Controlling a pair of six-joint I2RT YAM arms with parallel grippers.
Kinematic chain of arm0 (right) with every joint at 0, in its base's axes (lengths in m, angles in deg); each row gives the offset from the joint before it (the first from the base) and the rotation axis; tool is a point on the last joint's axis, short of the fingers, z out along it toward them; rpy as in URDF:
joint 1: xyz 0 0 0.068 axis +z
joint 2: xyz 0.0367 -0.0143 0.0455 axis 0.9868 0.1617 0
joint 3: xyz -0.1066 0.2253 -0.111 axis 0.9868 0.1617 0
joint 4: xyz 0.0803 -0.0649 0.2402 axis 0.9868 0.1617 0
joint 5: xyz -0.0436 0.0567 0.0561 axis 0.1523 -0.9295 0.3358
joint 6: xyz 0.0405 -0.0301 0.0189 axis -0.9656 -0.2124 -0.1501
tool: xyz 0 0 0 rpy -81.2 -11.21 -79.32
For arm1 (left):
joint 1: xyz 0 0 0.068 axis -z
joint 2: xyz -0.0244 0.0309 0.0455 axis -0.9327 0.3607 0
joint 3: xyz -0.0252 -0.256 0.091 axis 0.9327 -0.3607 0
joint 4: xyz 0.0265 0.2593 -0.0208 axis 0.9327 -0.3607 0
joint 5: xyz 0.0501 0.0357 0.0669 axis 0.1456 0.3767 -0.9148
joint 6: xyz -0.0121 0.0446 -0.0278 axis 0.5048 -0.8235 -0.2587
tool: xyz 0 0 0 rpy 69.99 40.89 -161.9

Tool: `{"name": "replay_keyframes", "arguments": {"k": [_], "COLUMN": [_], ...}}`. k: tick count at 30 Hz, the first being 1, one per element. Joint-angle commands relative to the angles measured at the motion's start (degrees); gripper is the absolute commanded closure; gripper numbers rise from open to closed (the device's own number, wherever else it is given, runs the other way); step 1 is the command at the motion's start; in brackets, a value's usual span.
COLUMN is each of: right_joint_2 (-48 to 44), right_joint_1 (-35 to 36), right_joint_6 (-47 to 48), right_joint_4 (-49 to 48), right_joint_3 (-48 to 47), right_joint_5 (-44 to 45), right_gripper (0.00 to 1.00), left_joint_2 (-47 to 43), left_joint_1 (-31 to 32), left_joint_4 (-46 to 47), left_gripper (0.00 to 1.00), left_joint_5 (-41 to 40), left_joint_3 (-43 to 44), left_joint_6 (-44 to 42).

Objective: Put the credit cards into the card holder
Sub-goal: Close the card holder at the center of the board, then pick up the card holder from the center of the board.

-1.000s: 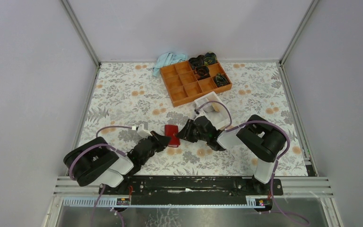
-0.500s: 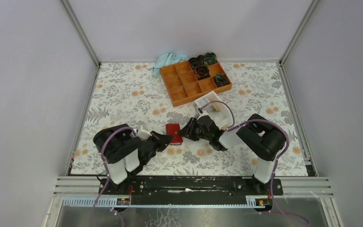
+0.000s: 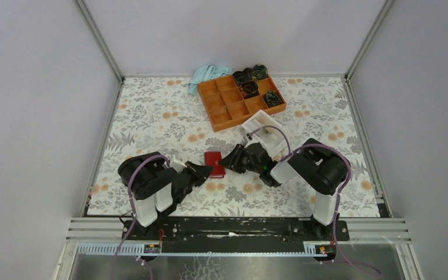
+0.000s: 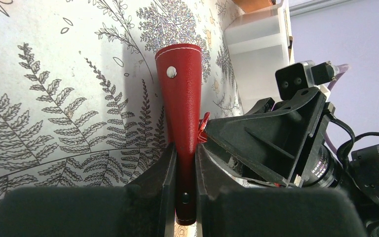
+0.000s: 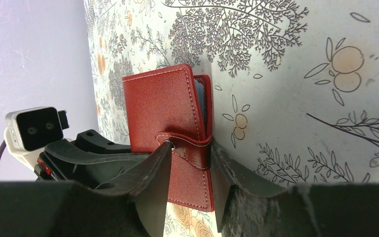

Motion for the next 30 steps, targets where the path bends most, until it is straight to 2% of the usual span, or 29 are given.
{"name": "replay_keyframes", "arguments": {"k": [1, 14, 17, 24, 30], "right_joint_2": [1.66, 0.25, 1.40, 8.93, 8.50], "right_joint_1": [1.26, 0.92, 0.18, -1.31, -1.64], "right_joint_6": [-1.76, -3.48, -5.49, -13.93, -14.54], "right_joint_4": [-1.14, -4.50, -8.70, -25.63, -29.22], "right_joint_3": [-1.23, 0.85, 1.75, 3.44, 3.97], "right_joint_5": [-3.37, -4.48, -5.91, -11.05, -11.55], "right_gripper": [0.58, 0.56, 0.54, 0.52, 0.50], "left_joint_2": [0.14, -12.91, -14.79, -15.19, -15.10], "left_joint_1": [1.26, 0.81, 0.84, 0.81, 0.81], "left_joint_4": [3.94, 0.39, -0.84, -1.12, 1.05], "left_gripper": [1.00, 1.00, 1.00, 1.00, 1.00], "left_joint_5": [7.99, 8.59, 8.88, 10.16, 11.21], "left_joint_3": [-10.10, -10.84, -10.86, -10.84, -10.83], "left_joint_6": [2.60, 5.23, 4.75, 4.32, 4.50]}}
